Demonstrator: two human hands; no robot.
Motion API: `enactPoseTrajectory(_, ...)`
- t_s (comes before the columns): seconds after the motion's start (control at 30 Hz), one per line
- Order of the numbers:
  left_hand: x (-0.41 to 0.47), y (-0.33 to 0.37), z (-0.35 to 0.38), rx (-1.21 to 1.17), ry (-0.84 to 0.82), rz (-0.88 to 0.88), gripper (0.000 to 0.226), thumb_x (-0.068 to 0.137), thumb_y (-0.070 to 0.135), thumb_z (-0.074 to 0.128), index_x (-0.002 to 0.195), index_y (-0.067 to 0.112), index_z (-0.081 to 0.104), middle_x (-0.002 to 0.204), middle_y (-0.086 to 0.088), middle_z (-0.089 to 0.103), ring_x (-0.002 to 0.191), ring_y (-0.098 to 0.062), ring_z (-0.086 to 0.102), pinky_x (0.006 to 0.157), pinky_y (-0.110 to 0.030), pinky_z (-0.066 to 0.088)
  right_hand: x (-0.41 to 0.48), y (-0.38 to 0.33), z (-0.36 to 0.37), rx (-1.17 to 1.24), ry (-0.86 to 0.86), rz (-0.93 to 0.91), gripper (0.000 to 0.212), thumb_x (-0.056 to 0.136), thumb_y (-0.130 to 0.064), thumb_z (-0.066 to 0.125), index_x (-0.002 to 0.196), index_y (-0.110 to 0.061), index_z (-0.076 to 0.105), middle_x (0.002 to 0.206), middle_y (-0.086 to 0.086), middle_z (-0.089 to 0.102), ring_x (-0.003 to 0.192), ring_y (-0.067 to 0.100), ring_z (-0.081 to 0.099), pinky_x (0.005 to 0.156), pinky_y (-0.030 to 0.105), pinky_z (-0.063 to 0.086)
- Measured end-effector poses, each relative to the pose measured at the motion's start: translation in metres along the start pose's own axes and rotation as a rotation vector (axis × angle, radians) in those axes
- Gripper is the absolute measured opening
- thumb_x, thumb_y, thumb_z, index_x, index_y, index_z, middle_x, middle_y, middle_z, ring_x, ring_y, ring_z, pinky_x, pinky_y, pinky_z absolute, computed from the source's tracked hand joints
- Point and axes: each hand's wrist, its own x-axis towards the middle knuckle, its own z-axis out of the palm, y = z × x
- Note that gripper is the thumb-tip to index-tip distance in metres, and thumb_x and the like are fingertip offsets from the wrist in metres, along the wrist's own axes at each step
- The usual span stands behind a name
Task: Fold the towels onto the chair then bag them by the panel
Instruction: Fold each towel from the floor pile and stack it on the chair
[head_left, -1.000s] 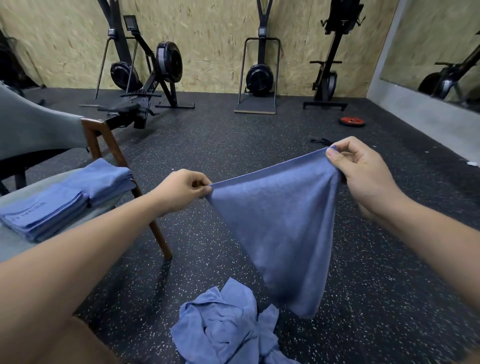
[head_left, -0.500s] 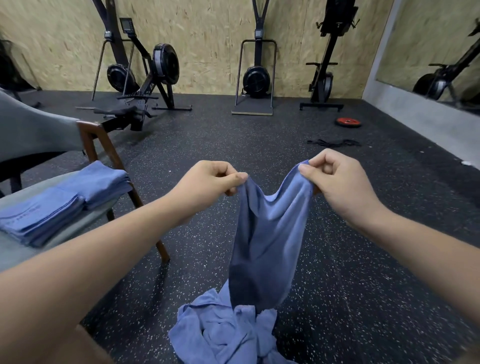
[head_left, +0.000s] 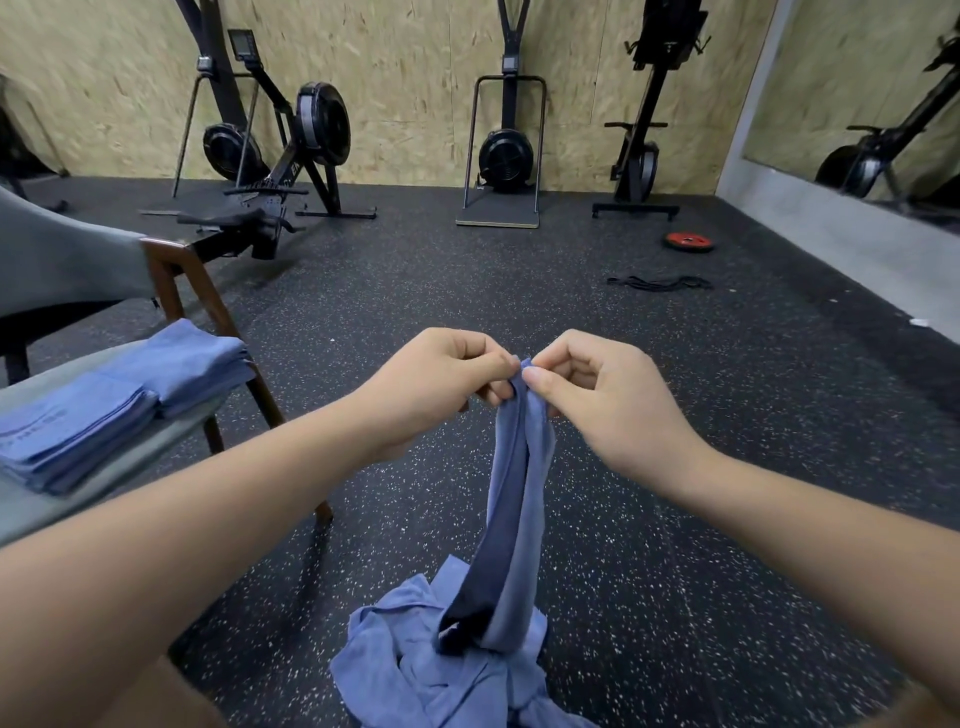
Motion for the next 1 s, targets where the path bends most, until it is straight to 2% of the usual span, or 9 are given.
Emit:
enactPoseTrajectory(0.13, -0.002, 0.002, -0.001, 0.14, 0.025, 0.05, 0.02, 0.103, 0.025, 0.066, 0.092, 0.012, 0.078, 0.079, 0.005, 0.075, 0.066, -0.005, 0.059, 0.06, -0.018, 0.042, -0.002, -0.003, 0.0, -0.036, -0.043, 0.025, 0.017, 0.104, -0.008, 0.064, 0.097, -0.018, 0.076, 0.084, 0.0, 0.078, 0.079, 0.016, 0.077, 0.084, 0.046, 0.063)
enactPoseTrajectory(0.23, -0.003, 0.002, -0.005, 0.367, 0.05, 0.132, 0.019, 0.102, 0.032, 0.07, 0.085, 0.025, 0.075, 0.072, 0.009, 0.071, 0.056, -0.002, 0.047, 0.056, -0.02, 0.037, -0.003, -0.004, 0.002, -0.033, -0.072, 0.039, 0.022, 0.104, -0.001, 0.059, 0.103, -0.015, 0.077, 0.087, 0.0, 0.08, 0.082, 0.012, 0.079, 0.081, 0.036, 0.065)
enactPoseTrajectory(0.33, -0.003, 0.003, -0.005, 0.493, 0.051, 0.203, 0.018, 0.097, 0.037, 0.074, 0.084, 0.026, 0.071, 0.074, 0.008, 0.071, 0.06, -0.002, 0.053, 0.059, -0.022, 0.042, -0.005, -0.004, 0.003, -0.028, -0.097, 0.039, 0.02, 0.105, 0.0, 0.06, 0.107, -0.01, 0.077, 0.091, 0.001, 0.081, 0.083, 0.011, 0.08, 0.077, 0.029, 0.065)
enactPoseTrajectory(0.5, -0.006, 0.004, -0.005, 0.54, 0.08, 0.271, 0.016, 0.086, 0.038, 0.079, 0.081, 0.027, 0.069, 0.075, 0.009, 0.072, 0.071, -0.009, 0.067, 0.069, -0.034, 0.055, -0.007, -0.005, 0.003, -0.04, -0.141, 0.016, 0.024, 0.107, 0.001, 0.056, 0.115, -0.01, 0.076, 0.097, 0.0, 0.081, 0.087, 0.013, 0.08, 0.08, 0.029, 0.064)
enactPoseTrajectory(0.63, -0.006, 0.006, -0.004, 0.64, 0.116, 0.324, 0.022, 0.075, 0.049, 0.063, 0.078, 0.027, 0.065, 0.072, 0.011, 0.067, 0.071, -0.006, 0.062, 0.066, -0.033, 0.051, -0.007, -0.004, 0.005, -0.02, -0.167, 0.018, 0.024, 0.107, 0.001, 0.057, 0.118, -0.01, 0.075, 0.098, 0.0, 0.08, 0.088, 0.014, 0.079, 0.08, 0.035, 0.065)
enactPoseTrajectory(0.77, -0.005, 0.008, -0.008, 0.639, 0.112, 0.389, 0.013, 0.086, 0.025, 0.071, 0.079, 0.024, 0.06, 0.071, 0.007, 0.061, 0.069, -0.011, 0.055, 0.065, -0.028, 0.044, 0.0, -0.002, -0.002, -0.22, -0.107, -0.086, 0.021, 0.095, -0.01, 0.076, 0.109, -0.024, 0.069, 0.101, -0.012, 0.07, 0.095, 0.009, 0.069, 0.083, 0.024, 0.054)
enactPoseTrajectory(0.87, -0.006, 0.012, -0.012, 0.572, 0.098, 0.361, 0.015, 0.09, 0.015, 0.07, 0.081, 0.024, 0.061, 0.069, 0.01, 0.057, 0.063, -0.006, 0.048, 0.06, -0.017, 0.036, 0.006, 0.006, -0.01, -0.346, -0.212, -0.044, 0.033, 0.087, -0.025, 0.084, 0.109, -0.033, 0.061, 0.112, -0.016, 0.057, 0.108, 0.001, 0.057, 0.086, 0.019, 0.044)
enactPoseTrajectory(1.0, -0.008, 0.014, -0.019, 0.507, 0.057, 0.33, 0.015, 0.096, 0.013, 0.068, 0.085, 0.021, 0.062, 0.068, 0.02, 0.055, 0.06, -0.003, 0.045, 0.058, -0.015, 0.036, 0.008, 0.023, -0.015, -0.436, -0.398, -0.04, 0.024, 0.086, -0.034, 0.084, 0.096, -0.034, 0.063, 0.114, -0.013, 0.058, 0.113, 0.004, 0.054, 0.095, 0.03, 0.041)
